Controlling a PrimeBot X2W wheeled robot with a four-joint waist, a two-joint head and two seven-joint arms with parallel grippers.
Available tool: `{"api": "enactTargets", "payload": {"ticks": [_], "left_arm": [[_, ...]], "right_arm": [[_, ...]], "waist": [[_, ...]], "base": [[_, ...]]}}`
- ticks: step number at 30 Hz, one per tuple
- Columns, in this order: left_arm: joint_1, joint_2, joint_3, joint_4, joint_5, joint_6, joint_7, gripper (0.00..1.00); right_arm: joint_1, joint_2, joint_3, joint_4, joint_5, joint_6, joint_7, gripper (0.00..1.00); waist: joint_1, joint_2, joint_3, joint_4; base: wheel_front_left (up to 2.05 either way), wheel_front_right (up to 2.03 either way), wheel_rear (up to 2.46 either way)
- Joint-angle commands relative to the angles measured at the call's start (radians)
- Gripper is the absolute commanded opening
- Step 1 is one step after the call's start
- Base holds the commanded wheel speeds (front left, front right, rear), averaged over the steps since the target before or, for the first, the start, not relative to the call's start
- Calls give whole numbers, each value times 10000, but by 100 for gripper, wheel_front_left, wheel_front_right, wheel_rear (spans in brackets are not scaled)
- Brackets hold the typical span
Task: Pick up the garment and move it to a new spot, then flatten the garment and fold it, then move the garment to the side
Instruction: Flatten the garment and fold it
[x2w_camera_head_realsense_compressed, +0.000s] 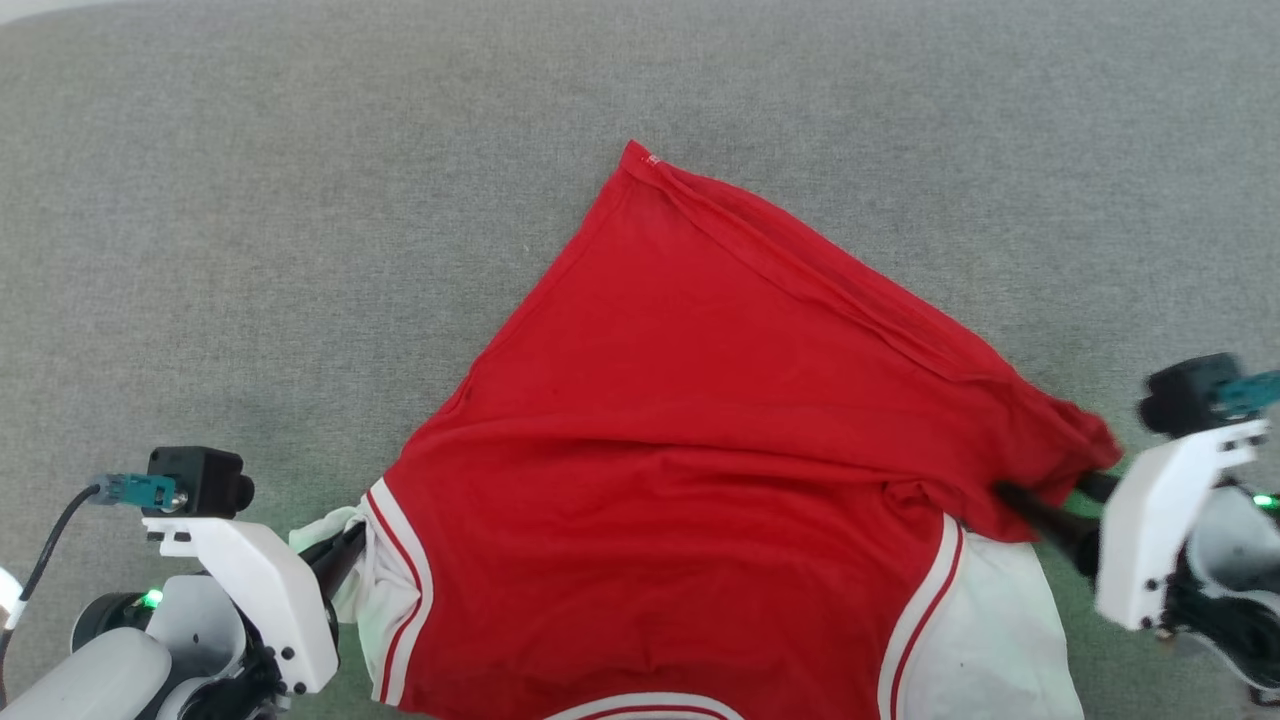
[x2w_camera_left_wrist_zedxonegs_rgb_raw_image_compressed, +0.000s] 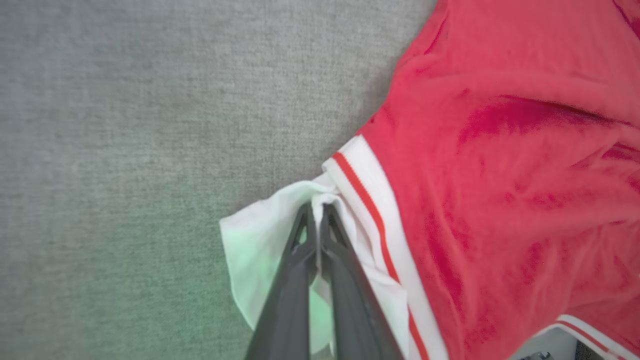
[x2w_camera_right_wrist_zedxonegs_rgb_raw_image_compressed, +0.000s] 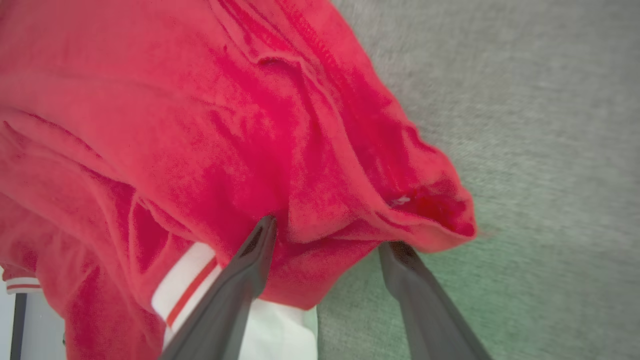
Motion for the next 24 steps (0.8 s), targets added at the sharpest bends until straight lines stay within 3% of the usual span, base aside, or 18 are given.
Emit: {"api": "enactTargets", "payload": {"ticks": [1, 9, 14, 18, 24], "left_arm": [[111, 5, 38, -38, -30, 13, -89, 0], [212, -111, -74, -119, 14, -21, -120, 0], [-15, -400, -258, -104, 180, -87, -81, 0], [-344, -704, -480, -26, 408, -268, 43, 0], [-1059, -1406, -950, 307, 769, -714, 290, 0]], "right_arm": [[222, 1, -274, -291, -3, -59, 1, 100], [685, 520, -1517, -2954, -293, -39, 581, 100], [-12, 721, -1421, -4038, -683, -39, 640, 100], [-956, 540, -811, -3620, -969, -39, 149, 100], [-2896, -12, 310, -1643, -917, -38, -857, 100]], "waist": [[0, 0, -60, -7], [0, 0, -240, 268], [0, 0, -264, 752], [0, 0, -177, 1267], [0, 0, 88, 2265]], "base": [[0, 0, 0], [0, 0, 0], [0, 0, 0], [0, 0, 0], [0, 0, 0]]}}
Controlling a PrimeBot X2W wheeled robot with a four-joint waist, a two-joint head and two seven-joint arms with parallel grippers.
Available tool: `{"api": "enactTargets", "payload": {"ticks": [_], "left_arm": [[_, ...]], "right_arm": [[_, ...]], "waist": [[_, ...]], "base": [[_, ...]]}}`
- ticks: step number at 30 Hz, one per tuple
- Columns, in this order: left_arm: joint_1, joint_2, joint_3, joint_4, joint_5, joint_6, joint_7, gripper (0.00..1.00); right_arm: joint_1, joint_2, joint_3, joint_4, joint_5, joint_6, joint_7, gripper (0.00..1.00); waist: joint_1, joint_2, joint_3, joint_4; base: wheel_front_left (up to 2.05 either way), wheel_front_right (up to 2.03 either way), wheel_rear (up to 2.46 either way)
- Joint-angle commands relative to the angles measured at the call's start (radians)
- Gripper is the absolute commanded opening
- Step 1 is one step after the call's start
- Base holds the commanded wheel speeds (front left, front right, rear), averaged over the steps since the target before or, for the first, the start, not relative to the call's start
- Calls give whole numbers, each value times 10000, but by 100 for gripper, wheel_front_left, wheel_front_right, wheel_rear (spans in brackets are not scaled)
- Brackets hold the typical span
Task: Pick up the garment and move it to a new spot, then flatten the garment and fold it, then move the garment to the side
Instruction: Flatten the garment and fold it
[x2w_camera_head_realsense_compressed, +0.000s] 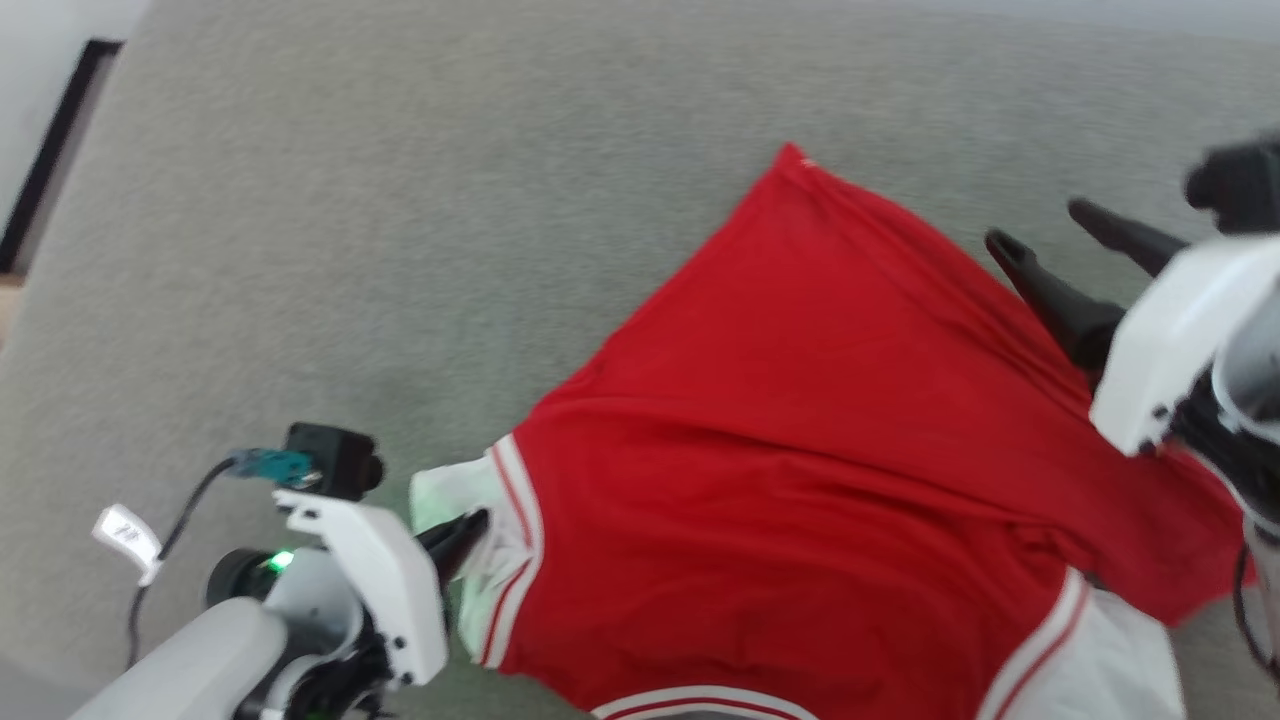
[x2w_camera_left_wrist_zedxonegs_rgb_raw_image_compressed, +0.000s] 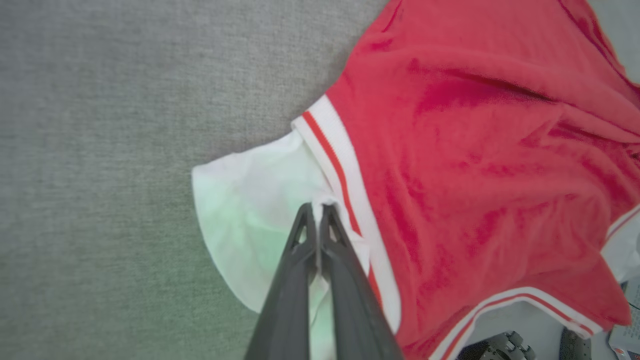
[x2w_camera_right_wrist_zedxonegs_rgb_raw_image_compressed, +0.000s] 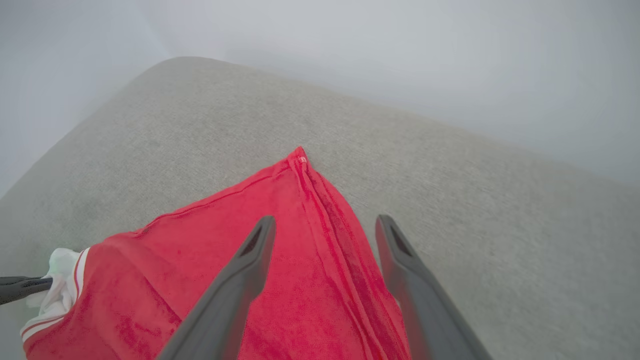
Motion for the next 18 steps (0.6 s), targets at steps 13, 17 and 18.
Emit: {"api": "enactTargets", "payload": {"ticks": [13, 17, 18], "left_arm": [[-1421, -1662, -797, 1179, 604, -1071, 191, 0], [-1585, -1983, -871, 1503, 625, -1310, 75, 0], [-1608, -2046, -870, 1567, 612, -1339, 31, 0]], "right_arm": [[-3701, -1366, 2699, 5169, 579, -3, -453, 100], [-4343, -1697, 3667, 6570, 672, -3, -77, 100], [-4469, -1763, 3913, 6893, 638, -5, 70, 100]], "waist": [[0, 0, 841, 2488], [0, 0, 1062, 2897], [0, 0, 1118, 2975]], "base": [[0, 0, 0], [0, 0, 0], [0, 0, 0]]}}
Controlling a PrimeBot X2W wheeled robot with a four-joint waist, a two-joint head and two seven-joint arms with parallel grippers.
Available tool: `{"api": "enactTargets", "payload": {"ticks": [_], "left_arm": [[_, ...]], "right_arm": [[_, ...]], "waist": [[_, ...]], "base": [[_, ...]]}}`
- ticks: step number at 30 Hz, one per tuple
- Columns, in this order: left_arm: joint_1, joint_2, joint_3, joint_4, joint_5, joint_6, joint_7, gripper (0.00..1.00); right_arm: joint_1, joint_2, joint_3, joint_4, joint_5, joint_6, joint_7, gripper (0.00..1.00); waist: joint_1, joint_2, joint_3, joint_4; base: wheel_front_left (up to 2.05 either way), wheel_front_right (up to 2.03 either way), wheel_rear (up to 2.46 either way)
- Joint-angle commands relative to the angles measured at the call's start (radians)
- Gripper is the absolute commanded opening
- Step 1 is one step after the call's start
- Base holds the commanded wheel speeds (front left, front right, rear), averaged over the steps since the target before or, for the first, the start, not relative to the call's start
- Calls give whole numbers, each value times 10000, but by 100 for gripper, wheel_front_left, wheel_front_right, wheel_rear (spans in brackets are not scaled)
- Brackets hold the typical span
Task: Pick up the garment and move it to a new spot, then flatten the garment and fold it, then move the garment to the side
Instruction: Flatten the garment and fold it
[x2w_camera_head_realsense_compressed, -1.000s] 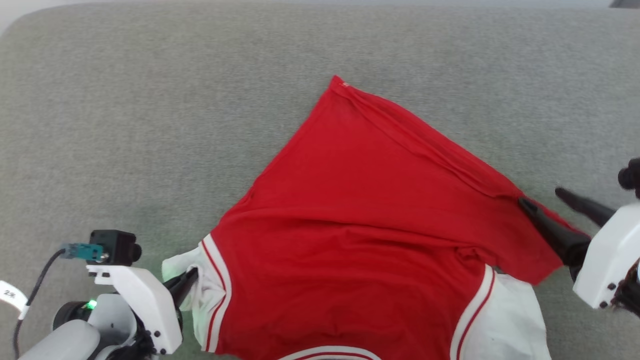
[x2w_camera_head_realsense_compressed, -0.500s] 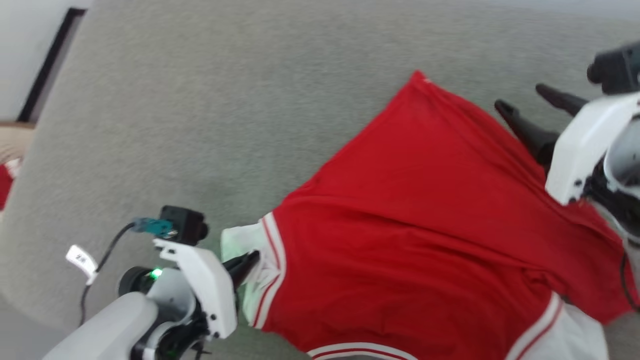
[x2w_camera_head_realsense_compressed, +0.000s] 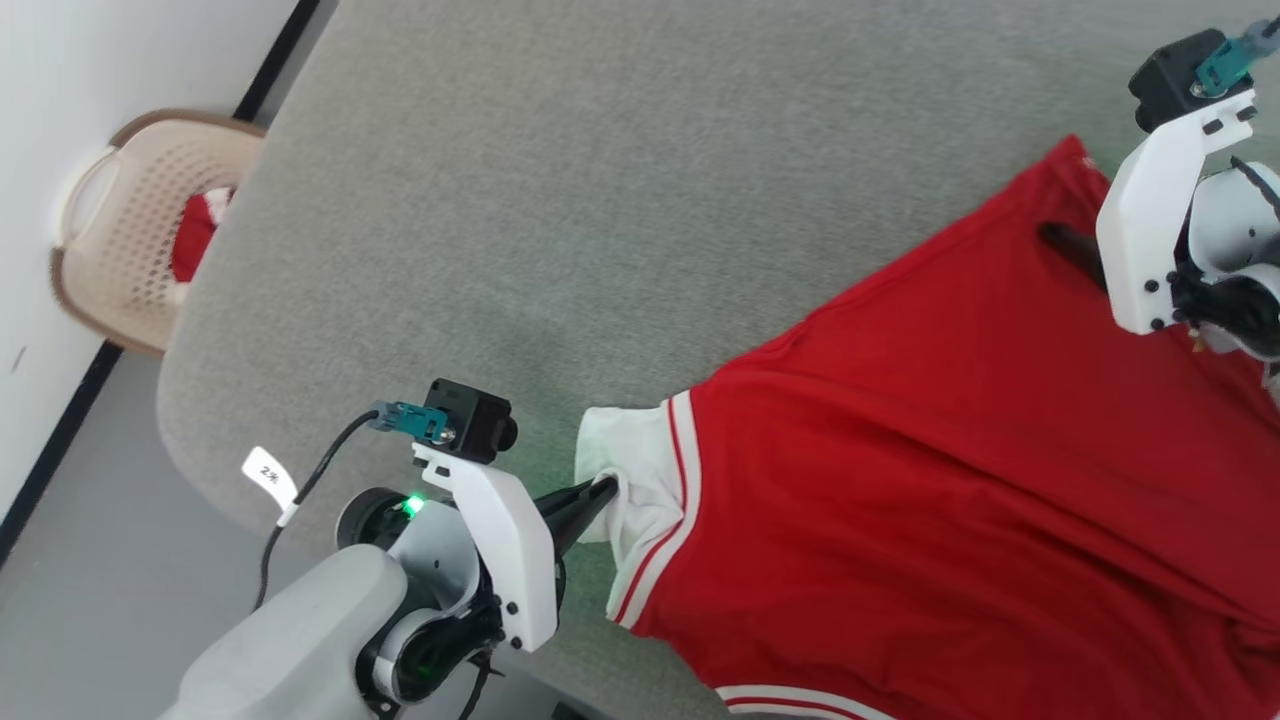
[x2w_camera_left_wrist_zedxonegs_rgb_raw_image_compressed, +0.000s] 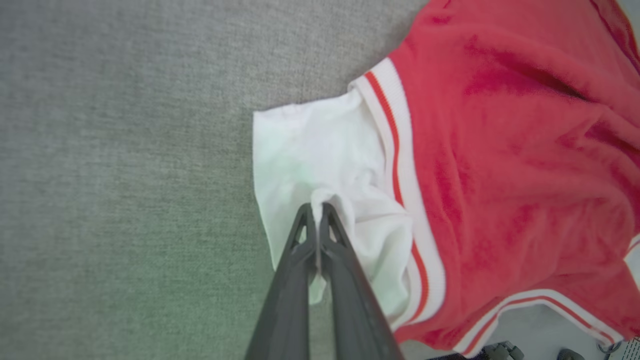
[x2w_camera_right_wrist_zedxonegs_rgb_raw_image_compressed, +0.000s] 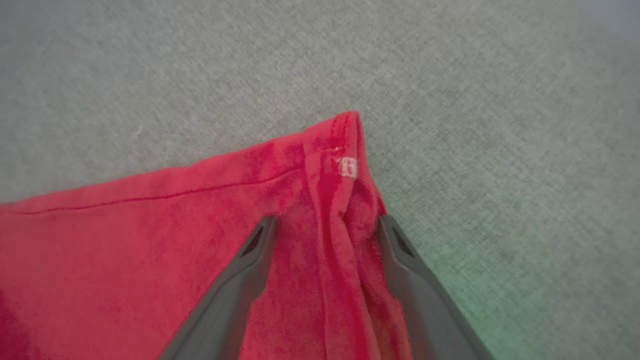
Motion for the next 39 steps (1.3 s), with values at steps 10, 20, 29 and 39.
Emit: {"api": "enactTargets", "payload": {"ticks": [10, 20, 29, 39], "left_arm": [[-305, -385, -25, 624, -53, -442, -249, 0], [-375, 33, 365, 813, -141, -236, -441, 0], [-1133, 1271, 1058, 123, -39, 472, 65, 0], [-3265, 2651, 1514, -389, 634, 720, 1382, 0]], "right_arm": [[502, -30, 1924, 2548, 909, -30, 1865, 0], [-980, -865, 2083, 1071, 1791, -28, 581, 0], [-1348, -1287, 2099, -451, 2565, -14, -570, 0], [-1729, -1304, 1899, -1244, 2694, -13, -1596, 0]], "waist": [[0, 0, 461, 499], [0, 0, 212, -385], [0, 0, -419, -1632], [0, 0, -1287, -2795]], "base": [[0, 0, 0], [0, 0, 0], [0, 0, 0], [0, 0, 0]]}}
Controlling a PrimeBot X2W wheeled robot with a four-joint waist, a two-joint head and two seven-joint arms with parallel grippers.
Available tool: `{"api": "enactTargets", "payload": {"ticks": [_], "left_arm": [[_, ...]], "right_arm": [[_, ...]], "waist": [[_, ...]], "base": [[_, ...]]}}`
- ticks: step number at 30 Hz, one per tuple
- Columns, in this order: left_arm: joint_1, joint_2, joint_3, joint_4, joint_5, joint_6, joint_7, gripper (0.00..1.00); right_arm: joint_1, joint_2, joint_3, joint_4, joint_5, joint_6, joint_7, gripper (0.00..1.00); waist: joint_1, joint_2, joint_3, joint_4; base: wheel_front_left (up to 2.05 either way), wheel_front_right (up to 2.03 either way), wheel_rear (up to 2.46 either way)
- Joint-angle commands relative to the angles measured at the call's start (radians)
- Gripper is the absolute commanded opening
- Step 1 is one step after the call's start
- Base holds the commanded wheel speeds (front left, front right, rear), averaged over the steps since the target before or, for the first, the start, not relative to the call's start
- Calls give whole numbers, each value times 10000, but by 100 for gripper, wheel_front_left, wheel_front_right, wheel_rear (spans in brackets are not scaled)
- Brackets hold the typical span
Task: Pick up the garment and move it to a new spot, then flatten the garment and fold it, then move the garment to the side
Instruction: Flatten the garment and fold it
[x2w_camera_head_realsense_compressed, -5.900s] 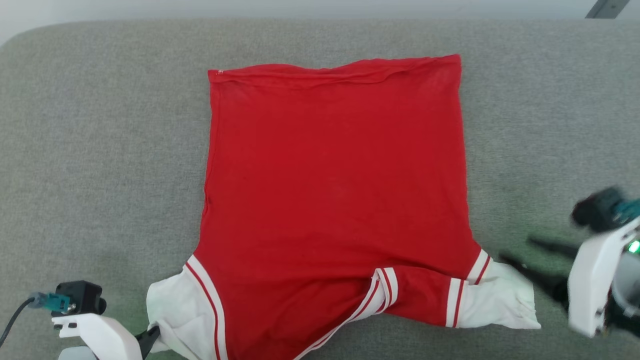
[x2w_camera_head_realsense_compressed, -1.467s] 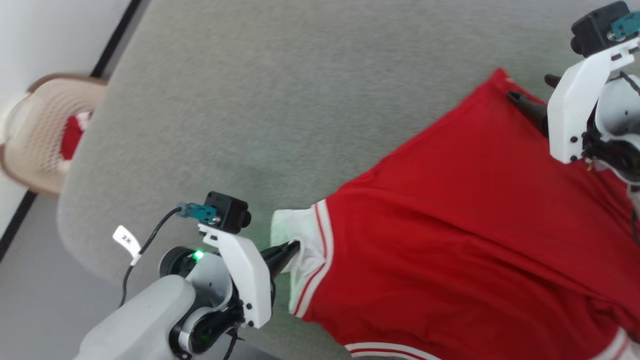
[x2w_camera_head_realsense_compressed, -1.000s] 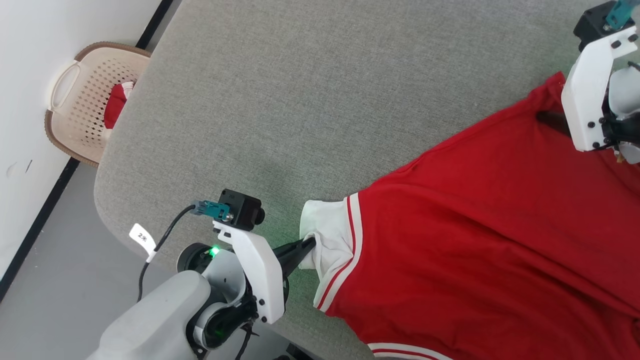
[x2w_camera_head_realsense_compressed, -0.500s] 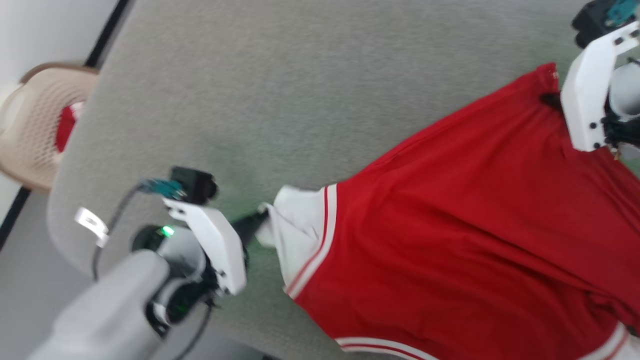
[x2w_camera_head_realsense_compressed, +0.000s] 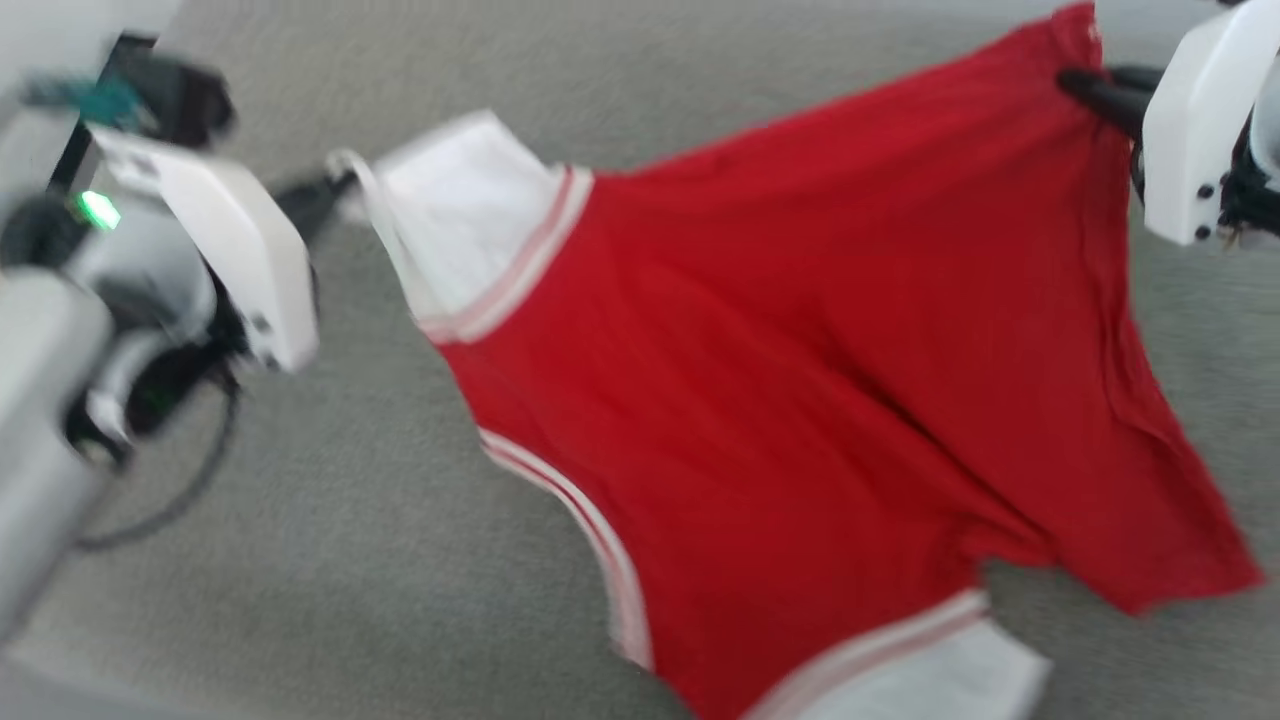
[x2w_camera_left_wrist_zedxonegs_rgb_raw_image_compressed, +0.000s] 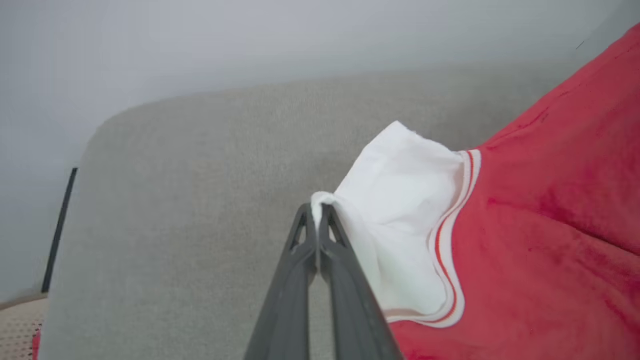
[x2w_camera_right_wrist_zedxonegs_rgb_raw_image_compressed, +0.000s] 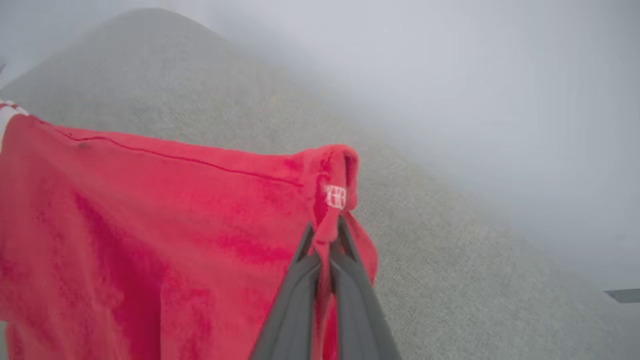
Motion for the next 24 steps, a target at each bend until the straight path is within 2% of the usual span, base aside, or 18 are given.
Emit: {"api": "enactTargets", "payload": {"ticks": [1, 7, 11, 18, 24], "left_arm": [[-435, 140, 76, 24, 178, -83, 146, 0], [-2118, 310, 179, 493, 860, -553, 420, 0], [-3009, 165, 197, 1071, 1124, -822, 519, 0], [-4261, -179, 171, 1992, 1550, -1237, 451, 0], [-5234, -730, 58, 3017, 2071, -1627, -186, 0]], "right_arm": [[-149, 42, -39, -74, -10, -21, -177, 0], [-518, 179, -371, -121, -221, -22, -782, 0], [-680, 353, -569, -68, -381, -21, -1079, 0], [-994, 571, -912, -52, -636, -21, -1223, 0], [-1388, 878, -1269, 351, -1251, -21, -1844, 0]], "waist": [[-1, 0, -474, -486], [-1, 0, -1006, -1050], [-1, 0, -1371, -1354], [-1, 0, -1833, -1699], [-1, 0, -1763, -1785]], "base": [[0, 0, 0], [0, 0, 0], [0, 0, 0], [0, 0, 0], [0, 0, 0]]}}
